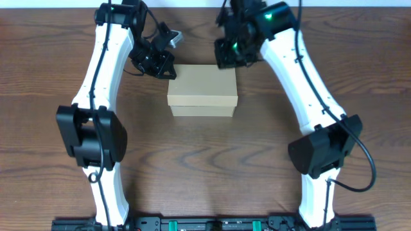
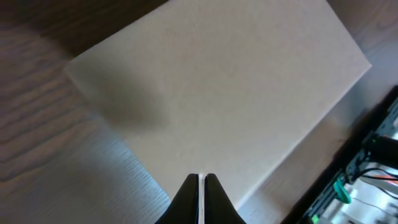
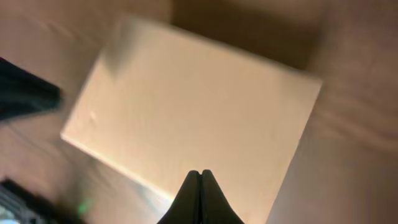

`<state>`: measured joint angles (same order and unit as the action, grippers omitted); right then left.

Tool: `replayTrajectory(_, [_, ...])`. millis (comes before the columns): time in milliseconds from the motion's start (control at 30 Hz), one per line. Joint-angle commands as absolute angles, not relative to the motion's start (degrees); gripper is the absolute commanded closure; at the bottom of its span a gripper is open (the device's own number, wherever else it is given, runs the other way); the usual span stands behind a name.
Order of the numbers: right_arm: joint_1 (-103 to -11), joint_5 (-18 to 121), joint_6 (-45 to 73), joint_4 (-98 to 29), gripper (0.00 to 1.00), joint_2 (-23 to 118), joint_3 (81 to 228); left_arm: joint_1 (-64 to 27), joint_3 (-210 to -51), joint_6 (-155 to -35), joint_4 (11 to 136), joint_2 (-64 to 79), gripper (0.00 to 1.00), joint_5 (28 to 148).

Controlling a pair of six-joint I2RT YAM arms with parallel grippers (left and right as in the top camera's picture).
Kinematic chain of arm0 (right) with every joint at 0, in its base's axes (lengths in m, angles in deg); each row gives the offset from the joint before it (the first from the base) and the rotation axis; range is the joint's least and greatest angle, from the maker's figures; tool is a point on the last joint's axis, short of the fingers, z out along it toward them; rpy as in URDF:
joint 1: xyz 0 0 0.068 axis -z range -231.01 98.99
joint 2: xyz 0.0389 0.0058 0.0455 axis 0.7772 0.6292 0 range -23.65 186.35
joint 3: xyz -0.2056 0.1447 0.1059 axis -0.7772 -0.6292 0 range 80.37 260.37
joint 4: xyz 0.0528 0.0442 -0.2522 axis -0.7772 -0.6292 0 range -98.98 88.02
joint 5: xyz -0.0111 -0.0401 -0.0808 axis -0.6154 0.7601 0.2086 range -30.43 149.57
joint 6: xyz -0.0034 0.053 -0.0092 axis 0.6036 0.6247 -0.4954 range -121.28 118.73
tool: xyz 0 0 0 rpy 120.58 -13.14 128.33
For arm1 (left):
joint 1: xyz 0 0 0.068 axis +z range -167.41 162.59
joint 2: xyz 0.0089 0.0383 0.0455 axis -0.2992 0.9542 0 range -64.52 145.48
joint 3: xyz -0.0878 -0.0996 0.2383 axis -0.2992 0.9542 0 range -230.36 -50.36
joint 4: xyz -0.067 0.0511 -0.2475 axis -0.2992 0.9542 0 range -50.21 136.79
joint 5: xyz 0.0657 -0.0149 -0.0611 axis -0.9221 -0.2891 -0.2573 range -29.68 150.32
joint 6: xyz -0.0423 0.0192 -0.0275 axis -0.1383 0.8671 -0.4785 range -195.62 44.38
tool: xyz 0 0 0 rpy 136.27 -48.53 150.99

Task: Pack container
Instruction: 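Press down on the closed lid with both grippers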

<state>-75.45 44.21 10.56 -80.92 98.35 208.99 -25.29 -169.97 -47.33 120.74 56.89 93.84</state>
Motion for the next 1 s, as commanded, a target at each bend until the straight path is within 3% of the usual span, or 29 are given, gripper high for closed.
replayTrajectory(0, [-76.6, 47.4, 9.3, -82.9, 0.98, 97.8, 208.7, -24.9, -170.5, -47.6, 121.0, 51.6, 0.94, 89.5])
replayTrajectory(400, [-78.5, 51.6, 9.6, -82.0, 0.98, 96.8, 198.7, -25.6, -158.6, -47.6, 116.7, 49.6, 0.94, 90.6])
replayTrajectory(700, [-78.5, 53.1, 11.0, -67.6, 0.98, 84.6, 177.0, -27.3, -156.0, -47.5, 114.5, 46.7, 0.94, 90.6])
replayTrajectory(967, [-78.9, 51.4, 12.0, -57.5, 0.98, 82.7, 163.4, -31.3, -146.1, -48.7, 107.9, 46.7, 0.94, 87.3])
